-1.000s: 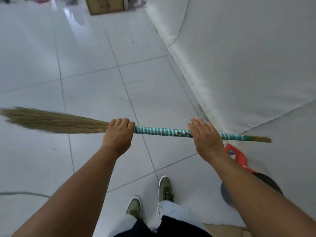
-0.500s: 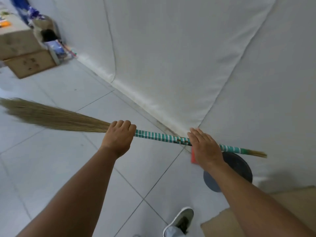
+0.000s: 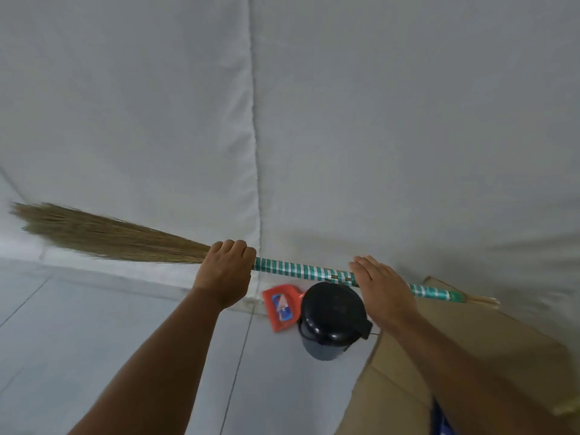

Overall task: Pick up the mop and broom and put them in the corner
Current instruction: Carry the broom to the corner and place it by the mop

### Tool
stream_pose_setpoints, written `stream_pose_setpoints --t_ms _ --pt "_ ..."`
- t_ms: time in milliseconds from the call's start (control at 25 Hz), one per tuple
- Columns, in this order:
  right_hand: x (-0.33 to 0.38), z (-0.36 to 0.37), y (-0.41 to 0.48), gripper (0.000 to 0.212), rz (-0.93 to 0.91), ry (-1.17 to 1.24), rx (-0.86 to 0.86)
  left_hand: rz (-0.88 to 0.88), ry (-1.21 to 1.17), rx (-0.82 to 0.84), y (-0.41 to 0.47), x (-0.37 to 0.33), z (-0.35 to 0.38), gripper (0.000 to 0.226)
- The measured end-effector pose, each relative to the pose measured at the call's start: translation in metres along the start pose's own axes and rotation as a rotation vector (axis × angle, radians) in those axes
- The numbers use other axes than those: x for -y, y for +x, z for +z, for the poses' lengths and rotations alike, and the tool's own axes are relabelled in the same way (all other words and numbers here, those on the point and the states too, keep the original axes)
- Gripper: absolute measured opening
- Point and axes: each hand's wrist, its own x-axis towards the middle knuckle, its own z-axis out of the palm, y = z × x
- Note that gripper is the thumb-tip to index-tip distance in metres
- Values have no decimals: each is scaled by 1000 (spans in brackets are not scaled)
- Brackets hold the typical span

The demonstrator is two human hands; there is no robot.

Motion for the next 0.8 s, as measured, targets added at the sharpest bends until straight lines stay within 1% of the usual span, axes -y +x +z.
stream_pose_setpoints --t_ms 160,280,400,560,800 --pt "-81 -6 -23 62 177 -35 14 195 -36 -53 85 -64 9 11" --pt "-135 -10 -47 60 299 -43 0 319 -48 -68 139 -117 15 11" --pt "-179 -13 -80 56 423 -62 -35 444 -65 -74 179 -173 20 15" --pt "-209 -10 -136 57 600 -104 -37 616 -92 -63 212 -243 23 18" --pt "-222 -14 -200 47 904 -148 -48 892 -169 -49 252 -344 29 18"
